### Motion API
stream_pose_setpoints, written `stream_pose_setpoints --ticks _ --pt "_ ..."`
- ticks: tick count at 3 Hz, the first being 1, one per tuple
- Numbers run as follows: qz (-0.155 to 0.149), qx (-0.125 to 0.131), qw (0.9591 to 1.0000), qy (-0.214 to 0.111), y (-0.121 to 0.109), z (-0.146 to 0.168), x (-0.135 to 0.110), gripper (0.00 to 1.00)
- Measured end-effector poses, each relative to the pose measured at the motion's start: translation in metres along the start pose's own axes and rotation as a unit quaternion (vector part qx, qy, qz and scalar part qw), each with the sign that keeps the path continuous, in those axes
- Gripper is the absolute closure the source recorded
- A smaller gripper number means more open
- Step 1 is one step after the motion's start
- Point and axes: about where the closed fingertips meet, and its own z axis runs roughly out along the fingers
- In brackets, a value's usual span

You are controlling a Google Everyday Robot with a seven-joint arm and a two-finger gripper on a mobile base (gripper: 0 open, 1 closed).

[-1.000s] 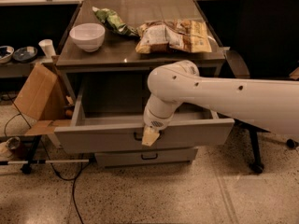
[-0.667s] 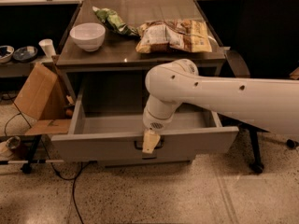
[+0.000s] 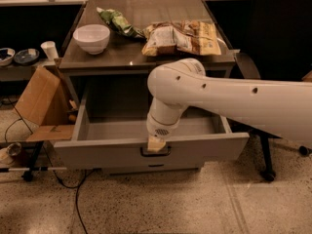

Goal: Open top drawer

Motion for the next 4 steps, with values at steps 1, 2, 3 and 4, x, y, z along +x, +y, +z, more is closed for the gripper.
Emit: stream_pose_setpoints --ticks 1,2,3,4 --pt "-0.045 -0.026 0.9985 0.017 0.033 -0.026 -0.006 0.00" --pt "-0.041 -0.019 0.9988 0.019 0.020 -0.027 0.005 0.00" --pt "-0.022 -0.033 0.9992 0.009 0.015 -0.012 0.029 0.00" --pt "-0.001 -0.043 0.9991 -0.002 0.028 -0.005 0.047 0.00"
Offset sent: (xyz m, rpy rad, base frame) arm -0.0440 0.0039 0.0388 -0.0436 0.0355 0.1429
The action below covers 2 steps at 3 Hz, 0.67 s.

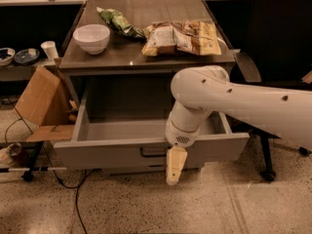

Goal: Open top drawer

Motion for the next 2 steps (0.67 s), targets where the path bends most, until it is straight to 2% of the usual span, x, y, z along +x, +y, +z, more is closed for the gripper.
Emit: stream_pose_setpoints --ticks 1,2 --pt "0.021 -0.007 0.9997 -0.008 0.022 0.006 0.016 0.04" --pt "0.032 -0.011 0.9994 -0.011 0.033 0.008 0.024 0.27"
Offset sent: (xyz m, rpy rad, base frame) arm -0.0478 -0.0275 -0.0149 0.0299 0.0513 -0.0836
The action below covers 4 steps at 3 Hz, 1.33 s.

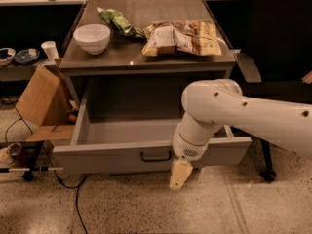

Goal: Open top drawer

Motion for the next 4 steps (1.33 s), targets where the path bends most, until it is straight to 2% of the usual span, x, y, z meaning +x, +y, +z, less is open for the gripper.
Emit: stream_pose_setpoints --ticks 2,3,4 --pt "0.009 -0.002 1.0000 0.000 0.006 -0.010 0.001 0.72" --pt "0.009 -0.002 1.0000 0.000 0.005 -0.010 0.001 0.60" --pt "0.024 -0.001 0.9997 0.007 0.017 -0.012 0.013 0.37"
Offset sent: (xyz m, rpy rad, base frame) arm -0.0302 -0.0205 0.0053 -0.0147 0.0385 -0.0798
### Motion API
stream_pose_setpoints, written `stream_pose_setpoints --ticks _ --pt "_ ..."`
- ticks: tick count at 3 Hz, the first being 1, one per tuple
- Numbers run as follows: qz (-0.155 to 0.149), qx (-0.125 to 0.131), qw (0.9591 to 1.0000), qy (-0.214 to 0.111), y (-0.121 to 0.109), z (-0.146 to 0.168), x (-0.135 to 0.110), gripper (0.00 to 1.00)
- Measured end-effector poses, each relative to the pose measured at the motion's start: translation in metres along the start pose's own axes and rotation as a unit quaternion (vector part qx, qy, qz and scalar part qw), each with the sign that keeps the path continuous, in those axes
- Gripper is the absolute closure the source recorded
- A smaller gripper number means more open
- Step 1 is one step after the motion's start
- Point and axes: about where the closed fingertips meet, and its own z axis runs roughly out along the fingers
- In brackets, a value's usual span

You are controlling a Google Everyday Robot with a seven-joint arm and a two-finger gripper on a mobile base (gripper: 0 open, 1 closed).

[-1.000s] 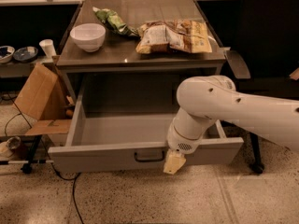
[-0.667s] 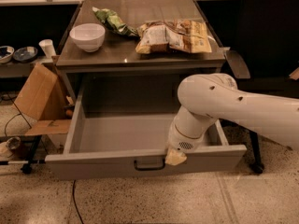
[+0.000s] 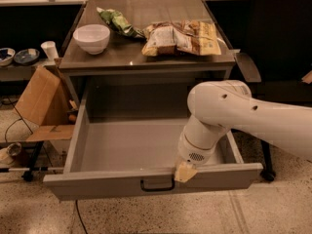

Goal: Open top drawer

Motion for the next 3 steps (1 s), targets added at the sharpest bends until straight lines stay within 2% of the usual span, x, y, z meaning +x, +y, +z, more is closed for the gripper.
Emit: stream_pose_setpoints --ticks 1,2,3 --pt "0.000 0.000 1.0000 0.000 0.0004 0.0001 0.0003 0.14" --pt "0.000 0.000 1.0000 0.000 0.0004 0.0001 0.0003 0.00" --pt "0.000 0.000 1.0000 0.000 0.0004 0.0001 0.0003 0.00"
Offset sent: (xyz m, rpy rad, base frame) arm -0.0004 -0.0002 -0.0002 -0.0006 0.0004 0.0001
